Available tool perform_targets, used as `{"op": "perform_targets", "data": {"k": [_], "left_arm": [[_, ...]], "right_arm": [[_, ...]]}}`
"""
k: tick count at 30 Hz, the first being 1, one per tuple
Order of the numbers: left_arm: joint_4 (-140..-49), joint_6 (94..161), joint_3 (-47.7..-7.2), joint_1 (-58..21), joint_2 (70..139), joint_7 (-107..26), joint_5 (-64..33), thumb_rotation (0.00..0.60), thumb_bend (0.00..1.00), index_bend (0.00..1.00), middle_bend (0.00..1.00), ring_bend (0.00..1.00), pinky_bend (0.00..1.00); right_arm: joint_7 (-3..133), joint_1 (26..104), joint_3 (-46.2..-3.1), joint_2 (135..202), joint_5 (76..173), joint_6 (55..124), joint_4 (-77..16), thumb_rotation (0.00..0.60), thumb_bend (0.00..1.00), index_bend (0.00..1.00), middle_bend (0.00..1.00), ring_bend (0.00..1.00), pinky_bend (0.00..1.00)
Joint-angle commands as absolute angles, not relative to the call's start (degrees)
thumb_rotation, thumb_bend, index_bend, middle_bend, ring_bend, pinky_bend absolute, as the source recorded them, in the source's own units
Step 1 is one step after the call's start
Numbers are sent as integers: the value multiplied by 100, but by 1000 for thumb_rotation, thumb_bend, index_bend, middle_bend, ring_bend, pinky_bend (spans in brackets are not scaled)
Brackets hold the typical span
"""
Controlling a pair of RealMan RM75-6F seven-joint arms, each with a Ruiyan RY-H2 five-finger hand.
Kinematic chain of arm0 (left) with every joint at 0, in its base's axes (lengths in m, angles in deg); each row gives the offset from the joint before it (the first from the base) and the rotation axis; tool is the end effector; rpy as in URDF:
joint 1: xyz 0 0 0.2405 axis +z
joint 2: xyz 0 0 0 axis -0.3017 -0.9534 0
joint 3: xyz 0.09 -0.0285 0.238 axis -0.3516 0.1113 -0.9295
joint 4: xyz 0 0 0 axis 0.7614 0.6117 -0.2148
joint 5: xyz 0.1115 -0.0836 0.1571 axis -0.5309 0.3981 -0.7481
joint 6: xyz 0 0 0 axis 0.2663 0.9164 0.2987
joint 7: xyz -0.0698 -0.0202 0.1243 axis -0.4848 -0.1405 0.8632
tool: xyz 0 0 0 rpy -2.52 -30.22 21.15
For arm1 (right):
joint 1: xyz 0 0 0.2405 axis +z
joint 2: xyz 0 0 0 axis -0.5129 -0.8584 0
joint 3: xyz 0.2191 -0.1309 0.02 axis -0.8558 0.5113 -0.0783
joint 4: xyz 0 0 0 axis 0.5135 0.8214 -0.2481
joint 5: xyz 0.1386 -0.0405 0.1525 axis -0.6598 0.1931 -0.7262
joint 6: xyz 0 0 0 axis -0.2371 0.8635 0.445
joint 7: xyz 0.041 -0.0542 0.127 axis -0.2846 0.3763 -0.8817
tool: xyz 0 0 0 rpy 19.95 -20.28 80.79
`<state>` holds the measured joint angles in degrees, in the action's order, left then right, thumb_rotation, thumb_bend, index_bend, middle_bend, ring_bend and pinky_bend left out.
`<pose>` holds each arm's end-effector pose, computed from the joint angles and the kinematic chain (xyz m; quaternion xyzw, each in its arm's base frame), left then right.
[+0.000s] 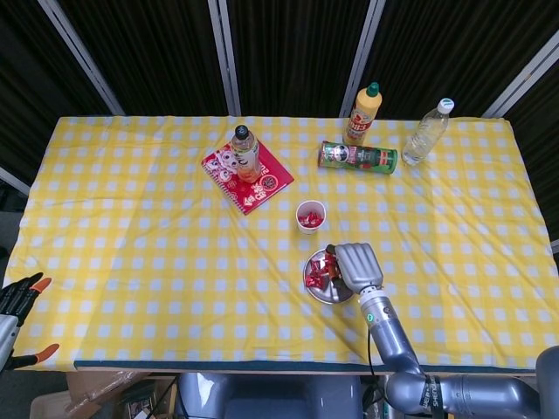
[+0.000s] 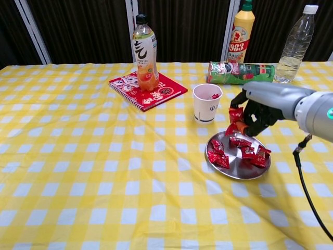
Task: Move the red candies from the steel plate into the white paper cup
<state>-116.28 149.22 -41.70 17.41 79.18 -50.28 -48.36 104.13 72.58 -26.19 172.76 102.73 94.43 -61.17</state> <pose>-0.3192 0.1200 0.1668 -0.6200 -0.4584 -0.3634 0.5229 -0.1262 -0.3049 -0.0011 0.6807 -0.4699 0.3314 0.4538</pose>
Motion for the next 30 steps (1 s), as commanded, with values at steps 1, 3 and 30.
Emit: {"op": "perform_targets", "data": {"k": [1,3,30], "left_arm": [[-11631,14905,-4170,1737,7914,-5025,-4823,600,71,0,0,0,0],[-11636,14886,-4170,1731,7912,-5024,-4811,600,71,0,0,0,0],[-11835,14576,-4155,1643,7800,-4987,-4561,600,71,0,0,0,0]], "right_arm": [[10423,7390,-2891,17137,10165,9460,-6210,600,640,558,789,831,1000],[10386,7472,-3061,17105,10088,9423,-6189,600,639,558,789,831,1000],[9869,8665,-3637,18181,9429,8095,-3227,600,641,558,789,831,1000]]}}
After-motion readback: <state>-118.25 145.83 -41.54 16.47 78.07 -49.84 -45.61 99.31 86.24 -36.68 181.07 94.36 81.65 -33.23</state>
